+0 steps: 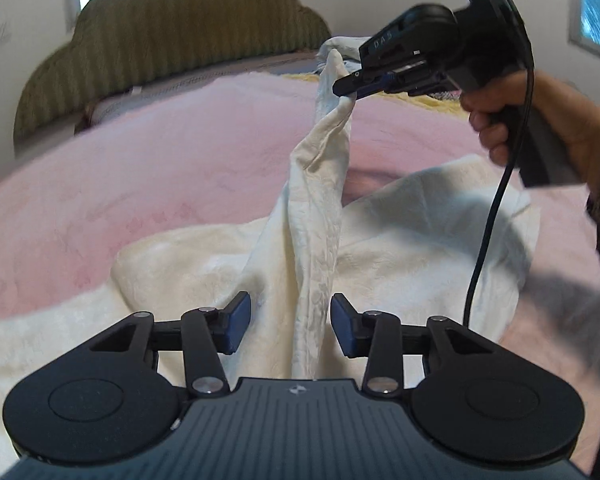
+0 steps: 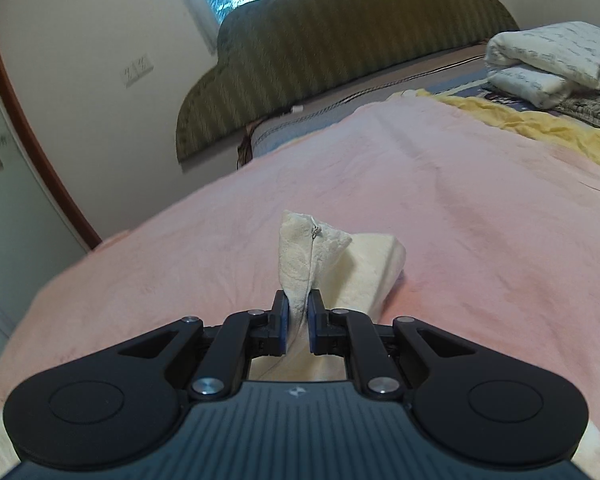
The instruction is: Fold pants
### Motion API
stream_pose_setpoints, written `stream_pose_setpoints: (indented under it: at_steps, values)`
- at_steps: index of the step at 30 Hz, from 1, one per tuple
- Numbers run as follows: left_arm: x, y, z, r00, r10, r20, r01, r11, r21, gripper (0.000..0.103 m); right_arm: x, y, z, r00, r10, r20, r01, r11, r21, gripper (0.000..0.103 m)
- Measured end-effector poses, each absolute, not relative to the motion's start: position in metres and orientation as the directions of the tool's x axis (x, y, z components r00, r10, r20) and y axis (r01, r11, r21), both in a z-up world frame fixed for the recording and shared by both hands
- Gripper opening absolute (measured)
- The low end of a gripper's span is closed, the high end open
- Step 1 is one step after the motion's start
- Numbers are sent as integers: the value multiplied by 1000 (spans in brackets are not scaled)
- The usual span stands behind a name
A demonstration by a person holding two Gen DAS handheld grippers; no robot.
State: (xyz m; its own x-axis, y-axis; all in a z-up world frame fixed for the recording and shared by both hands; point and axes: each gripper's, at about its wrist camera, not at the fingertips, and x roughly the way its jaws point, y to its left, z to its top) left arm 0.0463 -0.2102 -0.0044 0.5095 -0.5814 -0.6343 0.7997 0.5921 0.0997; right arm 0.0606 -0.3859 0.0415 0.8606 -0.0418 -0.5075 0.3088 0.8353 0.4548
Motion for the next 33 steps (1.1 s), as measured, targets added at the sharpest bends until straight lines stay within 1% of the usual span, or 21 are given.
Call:
stream_pose_setpoints:
  at_steps: [2, 3, 5, 6, 8, 9, 11, 13, 15, 16, 18, 20, 21, 22, 23, 24, 25, 28, 30, 31, 33]
  values:
    - [37, -218, -8, 533, -577, -619, 811, 556, 180, 46, 44, -394, 41, 871, -53, -489, 319, 818, 479, 10]
    - [34, -223, -12, 541, -572, -617, 814, 541, 212, 43, 34, -398, 40, 873, -61, -484, 327, 808, 490, 10]
    - [32, -229, -17, 542, -567, -620, 818, 526, 233, 28, 18, -406, 36, 872, -73, -485, 345, 794, 501, 10]
    - [32, -231, -19, 539, -569, -621, 820, 524, 230, 24, 11, -409, 32, 868, -79, -491, 357, 786, 505, 10]
    - [31, -230, -20, 539, -580, -611, 819, 530, 220, 9, 0, -416, 23, 856, -88, -509, 383, 769, 511, 10]
    - [30, -232, -19, 542, -584, -604, 819, 529, 223, 7, -4, -418, 18, 850, -90, -519, 395, 761, 514, 10]
    - [29, -235, -19, 552, -588, -592, 816, 526, 238, 7, -12, -423, 6, 836, -87, -542, 416, 744, 523, 10]
    - [23, -241, -21, 574, -584, -574, 810, 507, 295, 7, -13, -425, -4, 820, -86, -567, 435, 736, 518, 13]
    - [15, -246, -25, 582, -579, -571, 811, 471, 348, 13, -16, -428, -12, 810, -76, -581, 447, 723, 527, 13]
    - [15, -249, -27, 577, -578, -577, 815, 457, 357, 14, -17, -429, -16, 810, -67, -582, 448, 711, 542, 14]
    - [13, -252, -30, 571, -575, -586, 819, 452, 355, 14, -15, -433, -21, 814, -58, -578, 453, 687, 568, 27]
    - [18, -254, -32, 571, -568, -592, 816, 467, 339, 14, -10, -435, -24, 819, -52, -571, 449, 678, 582, 50]
    - [21, -254, -32, 574, -565, -593, 813, 481, 328, 14, -6, -435, -25, 820, -52, -571, 446, 683, 578, 50]
    - [25, -254, -31, 576, -562, -593, 809, 494, 318, 13, -3, -436, -26, 817, -62, -573, 454, 683, 572, 50]
    - [27, -253, -30, 578, -563, -591, 807, 502, 311, 11, -1, -437, -26, 817, -69, -573, 460, 676, 575, 42]
    - [27, -252, -29, 576, -567, -588, 807, 507, 303, 9, -1, -439, -26, 820, -71, -567, 462, 668, 584, 30]
    - [28, -250, -27, 574, -576, -582, 808, 512, 291, 7, -1, -440, -25, 820, -79, -567, 466, 668, 581, 8]
    - [31, -243, -13, 592, -597, -541, 791, 560, 249, 6, 2, -442, -6, 836, -77, -543, 438, 691, 575, 7]
    - [35, -235, 5, 631, -614, -475, 755, 626, 194, 6, 5, -438, 16, 854, -92, -513, 409, 727, 551, 7]
    - [37, -229, 15, 648, -628, -430, 739, 656, 156, 6, 4, -436, 32, 881, -92, -463, 369, 747, 554, 7]
    - [34, -219, 33, 677, -650, -345, 718, 686, 117, 6, -7, -430, 63, 947, -86, -310, 255, 787, 561, 7]
